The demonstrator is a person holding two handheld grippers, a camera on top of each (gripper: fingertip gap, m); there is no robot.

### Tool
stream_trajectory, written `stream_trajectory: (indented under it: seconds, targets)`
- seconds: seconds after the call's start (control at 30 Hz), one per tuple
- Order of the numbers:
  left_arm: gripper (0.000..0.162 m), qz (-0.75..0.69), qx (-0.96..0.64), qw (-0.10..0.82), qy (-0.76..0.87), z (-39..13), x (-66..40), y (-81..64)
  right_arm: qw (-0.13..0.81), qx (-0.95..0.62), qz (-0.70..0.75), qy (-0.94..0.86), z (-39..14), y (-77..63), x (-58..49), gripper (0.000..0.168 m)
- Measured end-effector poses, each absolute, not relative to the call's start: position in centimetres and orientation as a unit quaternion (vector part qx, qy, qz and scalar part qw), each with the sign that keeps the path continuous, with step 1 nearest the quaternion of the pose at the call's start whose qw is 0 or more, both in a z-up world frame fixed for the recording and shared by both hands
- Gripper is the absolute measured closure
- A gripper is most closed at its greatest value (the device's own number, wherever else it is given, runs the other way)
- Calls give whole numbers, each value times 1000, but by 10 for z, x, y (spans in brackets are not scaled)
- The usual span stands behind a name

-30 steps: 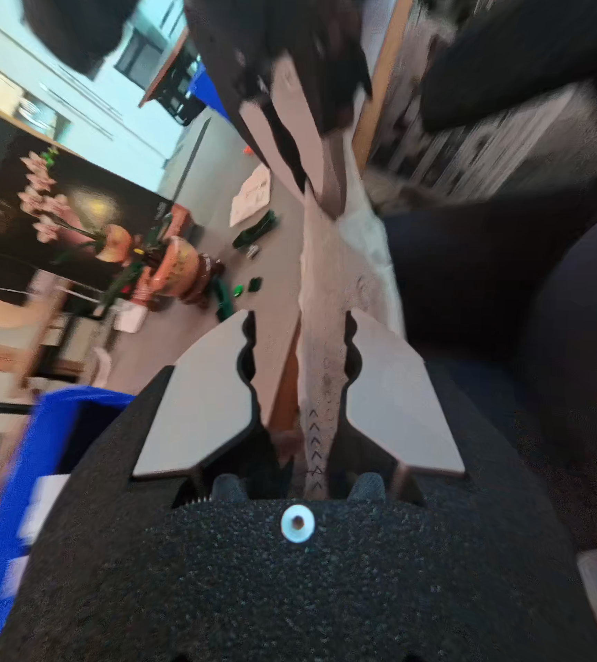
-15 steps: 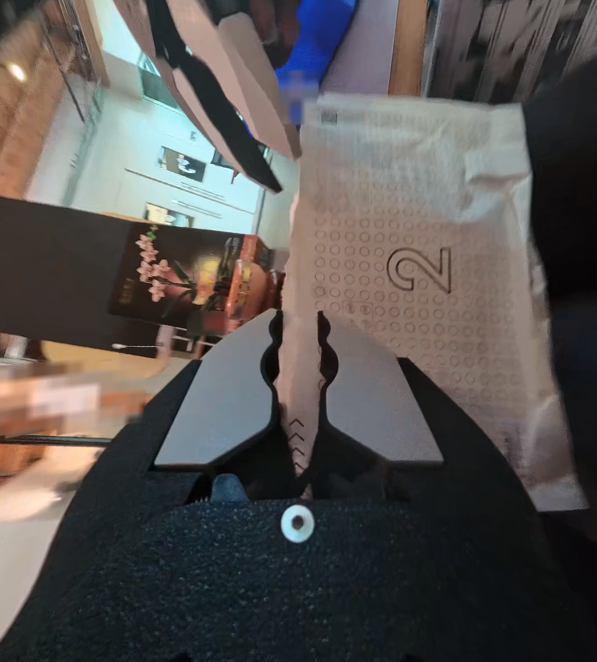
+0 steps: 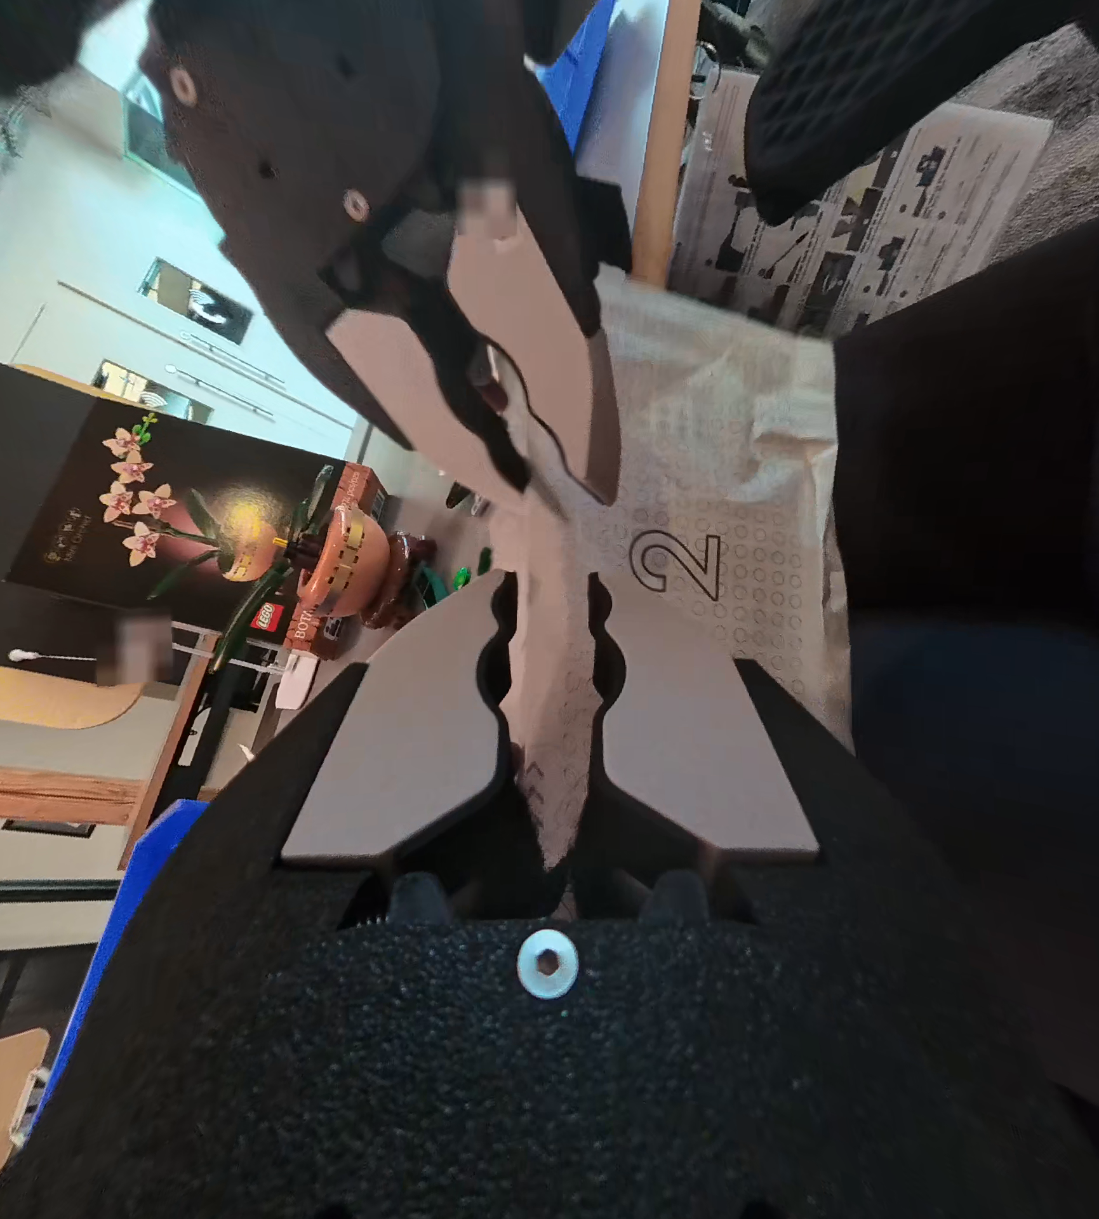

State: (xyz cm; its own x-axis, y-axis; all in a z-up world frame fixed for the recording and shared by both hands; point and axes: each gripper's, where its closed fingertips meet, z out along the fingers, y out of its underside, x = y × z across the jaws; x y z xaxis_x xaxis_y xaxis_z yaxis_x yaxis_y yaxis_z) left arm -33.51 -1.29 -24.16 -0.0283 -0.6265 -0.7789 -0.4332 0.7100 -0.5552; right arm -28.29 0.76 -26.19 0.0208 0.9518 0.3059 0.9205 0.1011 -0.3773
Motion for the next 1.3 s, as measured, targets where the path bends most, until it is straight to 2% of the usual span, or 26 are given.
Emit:
stream_trajectory:
  seconds: [0.1,0.23,0.4,0.47,0.5,0.57,0.67,0.8,0.9,1.0,1.1,1.17,1.23,1.3]
  targets:
    - [142,-60,-380,573,724,-246,-340,-8,183,-680,70,-706,-277,-15,-281,164]
    - [132,-42,-369,503,780,-267,-346,-18,176,-660,181,-707,-267,-51,-297,168]
    - [138,-29,-315,493,810,-266,-343,-38,150,-663,322,-659,-260,-87,-315,165]
    - [149,-33,-301,487,819,-269,-344,-44,136,-680,362,-623,-265,-90,-316,163]
    - [148,-39,-301,476,826,-273,-345,-47,127,-689,373,-608,-269,-92,-316,158]
    - [143,-46,-302,454,837,-276,-351,-52,108,-699,381,-595,-277,-100,-316,149]
    - [127,-4,-318,446,836,-258,-360,-46,122,-713,365,-586,-285,-103,-322,156]
    - [124,-45,-302,492,816,-215,-348,-74,150,-727,373,-556,-281,-95,-328,163]
    - [117,-19,-272,447,852,-234,-344,-93,166,-733,387,-534,-275,-91,-328,163]
    - [128,58,-283,363,886,-267,-352,-82,165,-731,410,-520,-270,-93,-329,163]
    - [158,45,-296,263,917,-290,-363,-90,164,-731,418,-514,-267,-94,-331,162]
    - [162,43,-285,261,921,-292,-361,-89,175,-746,384,-515,-261,-85,-324,161]
    - [162,39,-282,263,922,-289,-361,-89,226,-759,331,-513,-243,-66,-312,157]
    - [162,28,-280,270,921,-285,-360,-90,287,-777,234,-509,-227,-39,-297,137]
